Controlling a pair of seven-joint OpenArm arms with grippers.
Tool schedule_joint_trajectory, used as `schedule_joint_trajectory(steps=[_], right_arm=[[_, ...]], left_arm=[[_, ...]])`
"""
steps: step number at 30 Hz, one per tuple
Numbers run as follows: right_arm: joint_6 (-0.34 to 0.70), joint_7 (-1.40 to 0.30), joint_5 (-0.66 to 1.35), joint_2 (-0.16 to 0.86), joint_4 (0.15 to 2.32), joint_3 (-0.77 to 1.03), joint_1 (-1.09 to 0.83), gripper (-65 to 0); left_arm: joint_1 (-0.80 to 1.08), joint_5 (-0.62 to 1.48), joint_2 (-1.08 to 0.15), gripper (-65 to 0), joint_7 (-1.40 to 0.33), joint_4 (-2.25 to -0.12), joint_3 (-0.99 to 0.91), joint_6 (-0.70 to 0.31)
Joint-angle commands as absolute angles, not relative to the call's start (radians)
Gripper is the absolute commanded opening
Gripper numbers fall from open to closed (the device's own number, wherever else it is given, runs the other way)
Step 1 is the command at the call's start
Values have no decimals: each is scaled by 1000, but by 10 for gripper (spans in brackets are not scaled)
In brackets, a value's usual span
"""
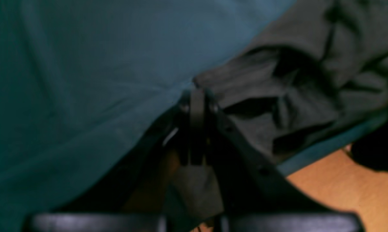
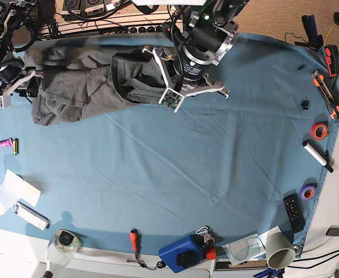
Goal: Fold the T-shirt properly
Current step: 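Carry the strip end with the left gripper toward the right gripper, then lower the strip end onto the shirt and open the left gripper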
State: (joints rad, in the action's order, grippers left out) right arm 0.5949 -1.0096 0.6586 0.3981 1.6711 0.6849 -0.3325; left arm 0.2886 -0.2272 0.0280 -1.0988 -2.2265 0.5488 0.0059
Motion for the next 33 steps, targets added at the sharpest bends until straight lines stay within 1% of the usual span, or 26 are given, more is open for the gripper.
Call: schedule_joint_trajectory(steps=[1,12,16,20,22,28,33], right_arm=[[594,-990,672,418,1687,692,-330,-460],[594,-994,672,418,1687,692,-330,-460],[594,-995,672,418,1687,692,-330,-460],[594,-995,672,418,1687,692,-330,-460],[594,-995,672,418,1687,692,-330,-460],[594,-994,672,418,1687,692,-330,-460],[594,-994,672,418,1687,692,-330,-460]], left_arm=[[286,-224,38,-650,-1082,-2227,553,-1],[285,-226,38,-650,-1108,-2122,553,2],[285,-243,39,-650,-1108,-2119,553,5],[282,-339,39,-650,-1108,-2120,553,76],[282,-364,39,-650,-1108,-2120,553,91],[283,-281,39,-650,-1129,-2102,553,72],[283,-202,39,-650,-1126,-2091,553,24]])
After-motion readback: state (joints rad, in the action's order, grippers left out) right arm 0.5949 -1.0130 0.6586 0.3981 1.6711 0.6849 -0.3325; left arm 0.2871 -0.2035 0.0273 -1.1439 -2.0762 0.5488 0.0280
